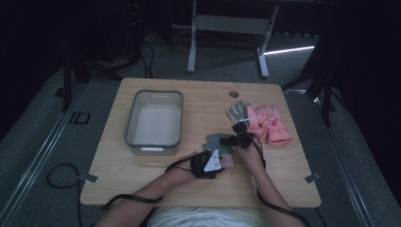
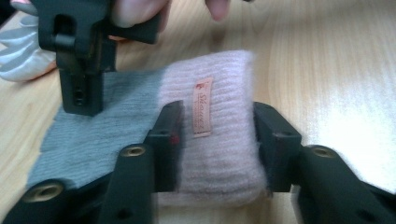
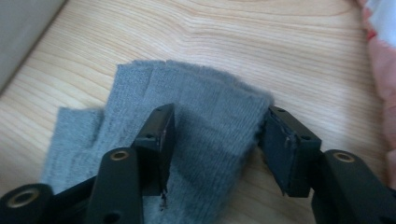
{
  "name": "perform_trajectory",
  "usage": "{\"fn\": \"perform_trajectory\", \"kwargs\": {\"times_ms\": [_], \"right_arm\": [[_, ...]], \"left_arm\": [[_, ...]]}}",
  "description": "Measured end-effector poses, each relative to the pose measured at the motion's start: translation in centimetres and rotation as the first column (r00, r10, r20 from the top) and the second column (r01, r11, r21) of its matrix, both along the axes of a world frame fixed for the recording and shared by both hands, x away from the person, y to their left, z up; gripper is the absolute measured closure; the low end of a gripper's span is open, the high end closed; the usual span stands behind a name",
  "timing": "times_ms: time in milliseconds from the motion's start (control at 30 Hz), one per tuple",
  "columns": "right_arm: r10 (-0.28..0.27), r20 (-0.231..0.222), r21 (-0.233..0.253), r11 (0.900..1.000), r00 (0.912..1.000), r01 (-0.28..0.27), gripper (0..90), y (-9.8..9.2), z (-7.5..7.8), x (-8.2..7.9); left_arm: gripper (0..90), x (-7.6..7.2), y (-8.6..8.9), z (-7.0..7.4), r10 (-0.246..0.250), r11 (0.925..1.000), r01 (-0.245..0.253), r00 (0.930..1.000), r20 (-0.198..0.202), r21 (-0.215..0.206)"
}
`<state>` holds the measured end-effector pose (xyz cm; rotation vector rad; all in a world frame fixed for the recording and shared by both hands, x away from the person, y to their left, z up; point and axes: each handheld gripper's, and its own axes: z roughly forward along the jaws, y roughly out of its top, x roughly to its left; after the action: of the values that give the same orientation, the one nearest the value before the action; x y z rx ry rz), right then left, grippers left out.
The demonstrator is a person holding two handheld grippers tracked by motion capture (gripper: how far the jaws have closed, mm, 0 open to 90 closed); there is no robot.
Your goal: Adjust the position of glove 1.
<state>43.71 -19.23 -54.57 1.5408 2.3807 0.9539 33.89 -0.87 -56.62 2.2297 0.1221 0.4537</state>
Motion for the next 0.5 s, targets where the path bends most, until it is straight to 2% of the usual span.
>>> {"fn": "perform_trajectory", "kwargs": {"times_ms": [100, 200, 333, 433, 500], "right_arm": [[0.004, -0.016, 0.022, 1.000, 0.9999, -0.003, 51.8, 0.1, 0.0, 0.0], [0.025, -0.063, 0.096, 0.995, 0.9977, -0.019, 58.3, 0.1, -0.1, 0.3], [0.056, -0.115, 0.156, 0.987, 0.9918, -0.037, 70.5, 0.3, -0.2, 0.4], [0.073, -0.099, 0.143, 0.988, 0.9924, -0.058, 72.9, 0.5, 0.2, 0.3], [0.087, -0.090, 0.156, 0.985, 0.9922, -0.072, 73.0, 0.4, 0.7, 0.2]], "left_arm": [[63.8, 0.2, 0.1, 0.1, -0.026, 0.9995, 0.026, 0.9996, -0.005, 0.016], [68.5, 0.7, 0.3, 0.3, -0.037, 0.9993, 0.037, 0.9984, -0.042, 0.005], [71.4, 1.1, 0.6, 0.3, -0.036, 0.9992, 0.035, 0.9960, -0.082, -0.018], [73.2, 1.3, 0.8, 0.4, -0.030, 0.9986, 0.025, 0.9918, -0.124, -0.046], [74.1, 1.8, 1.4, 0.5, -0.037, 0.9961, 0.022, 0.9841, -0.174, -0.086]]}}
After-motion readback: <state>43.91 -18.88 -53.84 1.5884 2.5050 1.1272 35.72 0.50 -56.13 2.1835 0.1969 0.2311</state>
